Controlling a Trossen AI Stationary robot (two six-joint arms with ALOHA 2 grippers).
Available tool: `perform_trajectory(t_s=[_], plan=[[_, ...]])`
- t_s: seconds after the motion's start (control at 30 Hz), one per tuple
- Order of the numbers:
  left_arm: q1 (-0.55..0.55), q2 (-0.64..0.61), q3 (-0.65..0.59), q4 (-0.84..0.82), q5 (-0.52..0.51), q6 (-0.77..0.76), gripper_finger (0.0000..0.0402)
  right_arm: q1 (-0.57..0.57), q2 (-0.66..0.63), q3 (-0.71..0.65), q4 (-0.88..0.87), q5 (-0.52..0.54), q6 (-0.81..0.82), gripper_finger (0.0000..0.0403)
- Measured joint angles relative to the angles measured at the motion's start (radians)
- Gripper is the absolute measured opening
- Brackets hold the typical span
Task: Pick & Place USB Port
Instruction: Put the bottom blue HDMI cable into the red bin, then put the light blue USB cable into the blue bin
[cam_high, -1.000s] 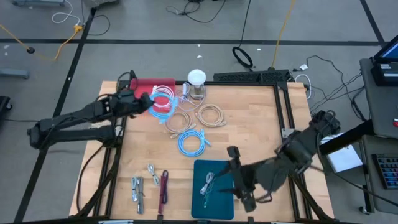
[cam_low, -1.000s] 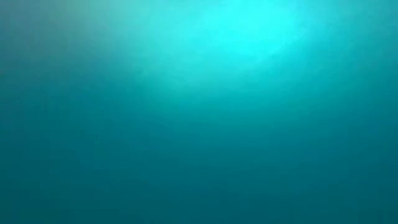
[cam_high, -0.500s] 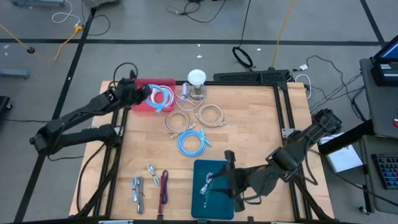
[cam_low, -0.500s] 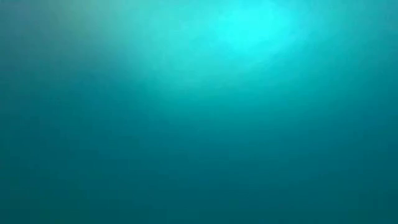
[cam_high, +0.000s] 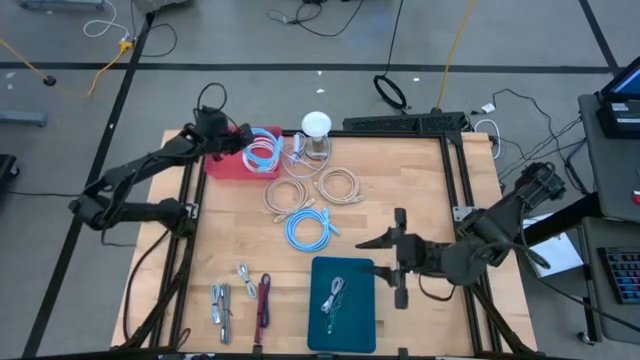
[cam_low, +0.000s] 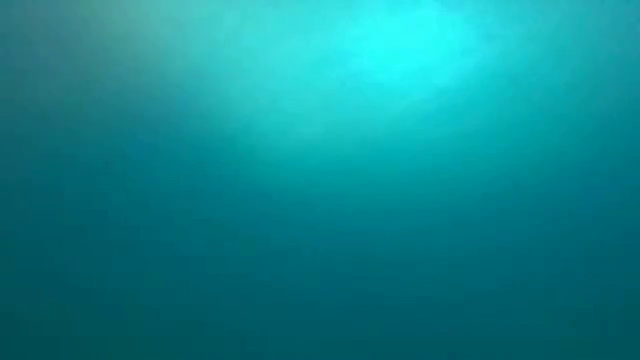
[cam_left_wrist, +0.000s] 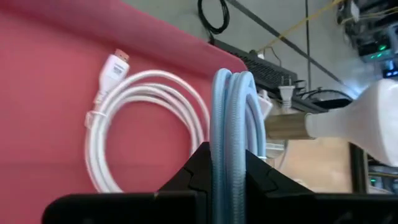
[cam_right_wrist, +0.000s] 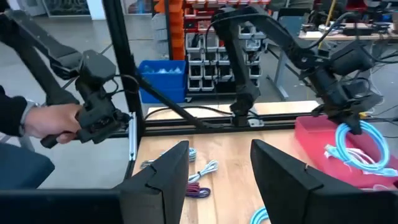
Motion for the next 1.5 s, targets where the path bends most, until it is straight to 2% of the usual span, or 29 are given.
perform_trajectory(t_s=[0.23,0.37,0.5,0.67,0.73,0.9,1.0,1.1,1.33,1.4,1.5], plan=[[0.112,0.003,0.0,0.006,-0.007,0.057,0.0034,-0.009,-0.006,-0.001,-0.001,0.0,-0.011,0.0164],[0.16,0.026,0.0,0.018,0.056,0.087,0.0034,-0.02,-0.006,-0.001,-0.002,0.0,-0.028,0.0164],[0.16,0.065,0.0,0.02,0.097,0.11,0.0034,-0.039,-0.006,-0.001,-0.002,0.0,-0.034,0.0164],[0.134,0.117,0.0,0.053,0.079,0.105,0.0034,-0.049,-0.006,-0.001,-0.001,-0.002,-0.053,0.0164],[0.124,0.13,0.0,0.058,0.07,0.089,0.0054,-0.053,-0.006,-0.001,-0.001,-0.003,-0.054,0.0164],[0.121,0.129,0.0,0.079,0.075,0.083,0.0142,-0.056,-0.006,-0.001,-0.001,-0.004,-0.053,0.0164],[0.136,0.097,0.0,0.082,0.094,0.072,0.0177,-0.056,-0.006,-0.001,-0.001,-0.004,-0.053,0.0164],[0.166,0.052,0.0,0.085,0.129,0.051,0.0194,-0.056,-0.006,-0.001,-0.001,-0.004,-0.04,0.0164],[0.235,-0.119,0.0,0.026,0.217,0.026,0.0191,-0.055,-0.006,-0.001,-0.002,-0.004,-0.031,0.0164],[0.236,-0.177,0.0,0.012,0.277,0.018,0.0187,-0.054,-0.006,-0.001,-0.004,-0.004,-0.03,0.0164],[0.184,-0.272,0.001,-0.001,0.427,0.017,0.0182,-0.053,-0.006,-0.001,-0.021,-0.005,-0.026,0.0164]])
